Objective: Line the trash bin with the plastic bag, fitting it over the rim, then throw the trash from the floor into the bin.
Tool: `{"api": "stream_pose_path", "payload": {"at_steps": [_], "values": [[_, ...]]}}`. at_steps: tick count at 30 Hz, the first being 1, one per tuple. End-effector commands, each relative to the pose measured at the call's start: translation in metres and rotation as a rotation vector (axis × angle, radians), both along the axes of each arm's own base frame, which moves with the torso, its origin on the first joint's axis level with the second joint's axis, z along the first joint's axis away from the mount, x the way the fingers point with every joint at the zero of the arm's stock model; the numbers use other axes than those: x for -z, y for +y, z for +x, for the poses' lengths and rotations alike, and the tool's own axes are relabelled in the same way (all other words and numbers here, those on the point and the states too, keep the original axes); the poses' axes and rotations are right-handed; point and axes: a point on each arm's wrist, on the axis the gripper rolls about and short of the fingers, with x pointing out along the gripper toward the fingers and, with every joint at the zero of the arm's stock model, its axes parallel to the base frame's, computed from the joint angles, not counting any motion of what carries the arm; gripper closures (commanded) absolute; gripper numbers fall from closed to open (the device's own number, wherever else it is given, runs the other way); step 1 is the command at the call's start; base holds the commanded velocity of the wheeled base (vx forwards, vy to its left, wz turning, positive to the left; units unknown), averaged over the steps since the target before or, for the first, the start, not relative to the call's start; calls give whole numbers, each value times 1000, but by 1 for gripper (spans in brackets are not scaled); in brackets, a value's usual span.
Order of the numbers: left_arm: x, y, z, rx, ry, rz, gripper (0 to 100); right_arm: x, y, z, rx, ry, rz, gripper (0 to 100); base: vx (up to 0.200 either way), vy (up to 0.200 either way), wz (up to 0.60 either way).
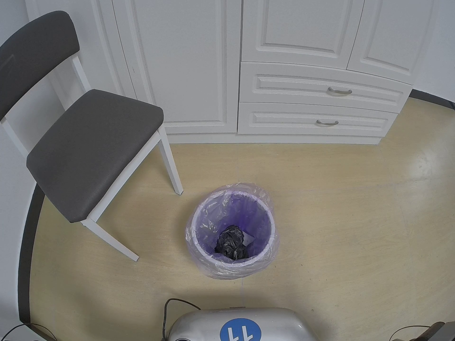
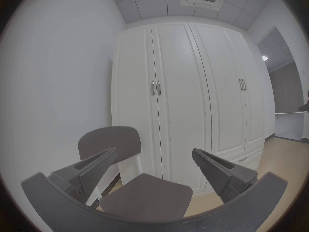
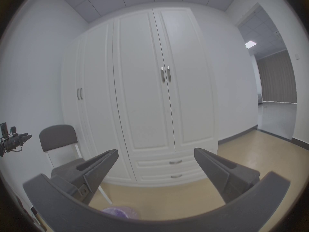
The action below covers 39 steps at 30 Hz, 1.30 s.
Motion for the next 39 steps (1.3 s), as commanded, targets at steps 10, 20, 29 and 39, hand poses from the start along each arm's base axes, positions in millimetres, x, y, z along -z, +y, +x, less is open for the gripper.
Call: {"api": "stream_pose_path", "payload": {"at_steps": [10, 20, 29, 39], "values": [[-30, 9, -94, -12, -176, -19, 0, -28, -7, -125, 6, -382, 20, 0, 0, 0, 0], [-10, 15, -157, -14, -234, -15, 0, 7, -10, -196, 6, -443, 21, 0, 0, 0, 0], [24, 18, -189, -13, -184, -8, 0, 45, -12, -228, 2, -388, 19, 0, 0, 0, 0], [44, 17, -200, -31, -204, -8, 0, 65, -13, -239, 10, -415, 28, 0, 0, 0, 0]]}}
